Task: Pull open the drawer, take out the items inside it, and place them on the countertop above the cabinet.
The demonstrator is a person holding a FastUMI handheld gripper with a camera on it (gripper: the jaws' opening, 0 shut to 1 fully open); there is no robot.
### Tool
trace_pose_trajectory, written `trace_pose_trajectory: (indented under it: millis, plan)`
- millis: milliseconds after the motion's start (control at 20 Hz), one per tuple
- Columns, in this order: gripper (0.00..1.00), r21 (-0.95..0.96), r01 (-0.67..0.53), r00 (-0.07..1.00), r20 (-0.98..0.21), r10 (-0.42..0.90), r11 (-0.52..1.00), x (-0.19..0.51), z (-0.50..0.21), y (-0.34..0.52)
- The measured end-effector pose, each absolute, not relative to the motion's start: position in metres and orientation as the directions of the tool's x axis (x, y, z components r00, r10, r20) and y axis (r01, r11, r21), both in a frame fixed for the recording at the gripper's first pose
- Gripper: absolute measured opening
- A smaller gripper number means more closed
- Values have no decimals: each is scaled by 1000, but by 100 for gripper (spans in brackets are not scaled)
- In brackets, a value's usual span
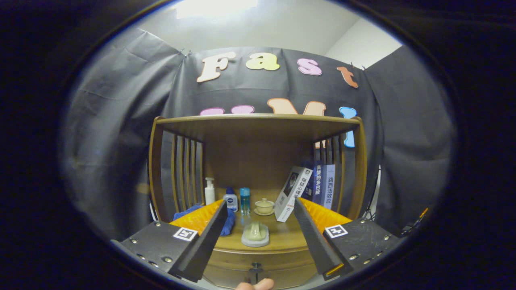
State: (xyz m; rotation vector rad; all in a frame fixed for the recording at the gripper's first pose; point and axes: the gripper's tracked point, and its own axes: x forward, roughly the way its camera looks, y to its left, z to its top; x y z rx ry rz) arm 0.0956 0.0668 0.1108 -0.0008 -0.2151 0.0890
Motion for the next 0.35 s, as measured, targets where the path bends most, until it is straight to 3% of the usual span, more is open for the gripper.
trace_pose_trajectory:
  millis: [350]
  plan:
    - [99, -4, -75, 978, 195, 74, 997, 94, 100, 49]
